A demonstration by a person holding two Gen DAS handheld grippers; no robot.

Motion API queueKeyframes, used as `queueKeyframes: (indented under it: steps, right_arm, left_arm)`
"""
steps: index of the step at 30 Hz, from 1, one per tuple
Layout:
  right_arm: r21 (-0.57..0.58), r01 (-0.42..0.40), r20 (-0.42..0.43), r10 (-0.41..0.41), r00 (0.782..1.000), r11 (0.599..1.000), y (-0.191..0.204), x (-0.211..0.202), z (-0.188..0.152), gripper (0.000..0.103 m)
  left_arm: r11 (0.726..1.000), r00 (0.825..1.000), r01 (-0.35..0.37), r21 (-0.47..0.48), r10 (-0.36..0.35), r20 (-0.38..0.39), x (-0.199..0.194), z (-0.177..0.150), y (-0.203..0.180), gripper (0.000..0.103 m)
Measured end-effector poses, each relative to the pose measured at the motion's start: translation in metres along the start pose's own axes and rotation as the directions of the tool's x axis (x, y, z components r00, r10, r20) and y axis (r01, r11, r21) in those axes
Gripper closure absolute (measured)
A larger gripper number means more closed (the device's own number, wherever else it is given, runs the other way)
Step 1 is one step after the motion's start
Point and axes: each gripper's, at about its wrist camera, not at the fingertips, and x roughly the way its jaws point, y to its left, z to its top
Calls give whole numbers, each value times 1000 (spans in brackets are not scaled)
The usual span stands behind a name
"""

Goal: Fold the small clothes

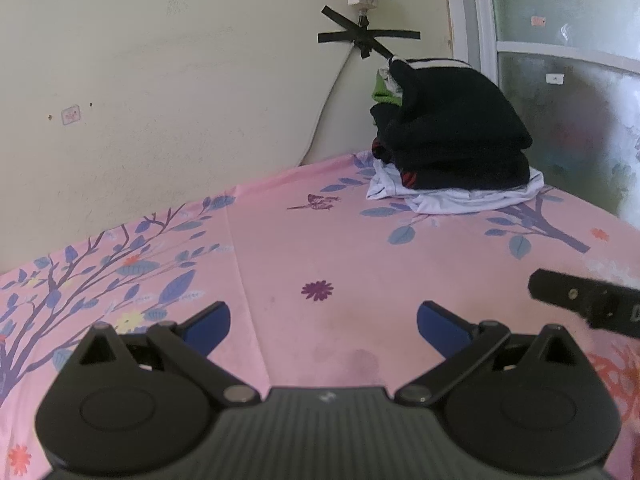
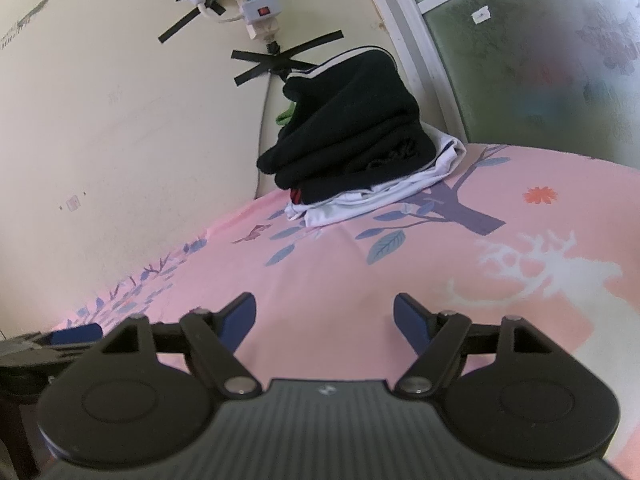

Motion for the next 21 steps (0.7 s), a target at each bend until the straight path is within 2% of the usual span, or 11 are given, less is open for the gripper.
queueKeyframes:
  steps: [6, 21]
  right_arm:
    - [14, -1, -3, 1, 1000, 1000, -2, 1, 1, 32]
    - [-11, -7, -13, 6, 1000, 1000, 1, 3, 2, 32]
  left_arm:
    - [1000, 999, -1, -10, 1, -40, 6, -1, 4, 0]
    - [1000, 998, -26, -11, 25, -58, 8, -1, 5, 0]
